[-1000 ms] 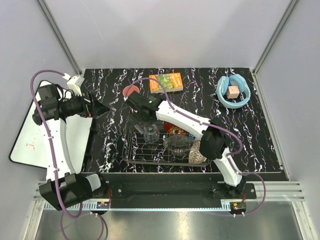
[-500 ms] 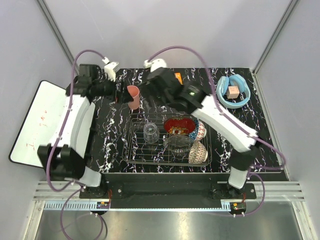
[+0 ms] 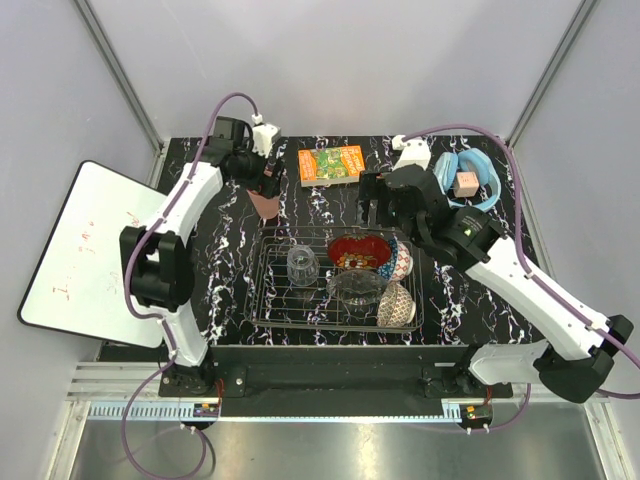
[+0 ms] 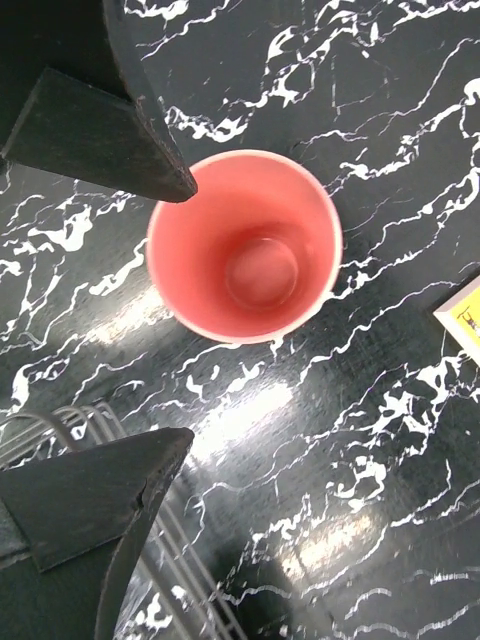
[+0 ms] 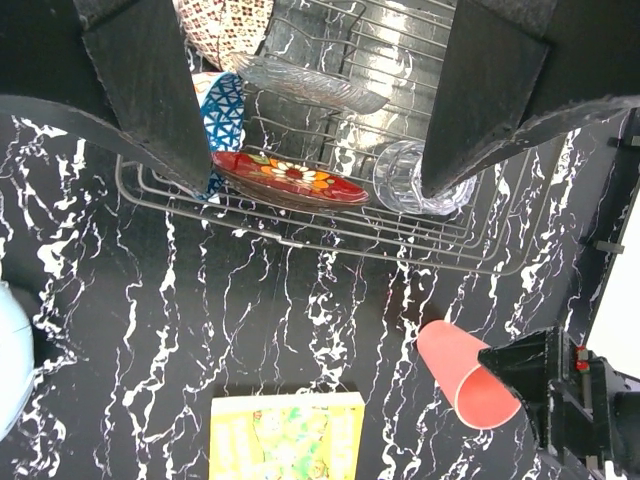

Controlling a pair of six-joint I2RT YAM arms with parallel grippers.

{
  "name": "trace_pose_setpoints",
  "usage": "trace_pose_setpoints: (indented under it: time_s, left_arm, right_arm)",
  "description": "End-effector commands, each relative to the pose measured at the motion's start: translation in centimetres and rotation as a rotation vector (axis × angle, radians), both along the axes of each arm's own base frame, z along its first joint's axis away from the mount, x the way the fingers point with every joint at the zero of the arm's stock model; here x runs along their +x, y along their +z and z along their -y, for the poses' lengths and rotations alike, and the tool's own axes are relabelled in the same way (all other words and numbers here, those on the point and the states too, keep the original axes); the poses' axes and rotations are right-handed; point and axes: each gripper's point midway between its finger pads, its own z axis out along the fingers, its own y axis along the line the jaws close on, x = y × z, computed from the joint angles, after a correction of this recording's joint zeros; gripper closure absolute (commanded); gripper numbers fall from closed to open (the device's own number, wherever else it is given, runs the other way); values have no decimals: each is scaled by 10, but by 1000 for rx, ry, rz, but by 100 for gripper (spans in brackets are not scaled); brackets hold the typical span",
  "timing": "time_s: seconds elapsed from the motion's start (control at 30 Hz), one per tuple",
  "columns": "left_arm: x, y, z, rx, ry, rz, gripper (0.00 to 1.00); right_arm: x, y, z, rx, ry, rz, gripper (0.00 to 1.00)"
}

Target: Load the mixed dishes into the dish rack

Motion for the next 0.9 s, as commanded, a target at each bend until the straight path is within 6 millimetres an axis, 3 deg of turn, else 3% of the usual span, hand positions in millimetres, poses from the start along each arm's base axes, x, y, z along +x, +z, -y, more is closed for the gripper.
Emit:
trace_pose_setpoints:
  time_s: [0.0, 0.1, 0.23, 0.3, 0.43, 0.57, 0.67, 0.7, 0.73, 0.83, 0.87]
  left_arm:
    - [29, 18, 1, 51, 12, 126, 1]
    - [28, 3, 7, 82, 0, 106, 3]
    - [32, -18, 10, 93, 4, 95, 24]
    - [32, -29, 9, 95, 10, 82, 28]
    - [31, -36, 14, 88, -3, 64, 46]
    - [32, -41, 14, 103, -7, 58, 72]
    - [32, -47, 13, 113, -10, 42, 83]
    - [31, -47, 14, 112, -15, 38, 96]
    - [27, -47, 13, 113, -18, 24, 100]
    - [15, -32, 16, 80, -35, 28, 100]
    - [9, -11, 18, 46, -39, 60, 100]
  right_arm:
    - [6, 14, 0, 86, -45, 54, 9]
    - [5, 10, 0, 83, -44, 47, 10]
    - [3, 11, 1, 98, -43, 52, 11]
    - [2, 12, 4, 120, -52, 61, 12]
    - [0, 5, 4, 124, -50, 55, 13]
    - [0, 3, 5, 124, -52, 54, 14]
    - [0, 0, 4, 119, -52, 50, 14]
    - [0, -1, 4, 118, -51, 49, 14]
    - [0, -4, 4, 116, -53, 46, 14]
    - [1, -8, 3, 110, -52, 44, 15]
    - [2, -10, 2, 110, -52, 42, 15]
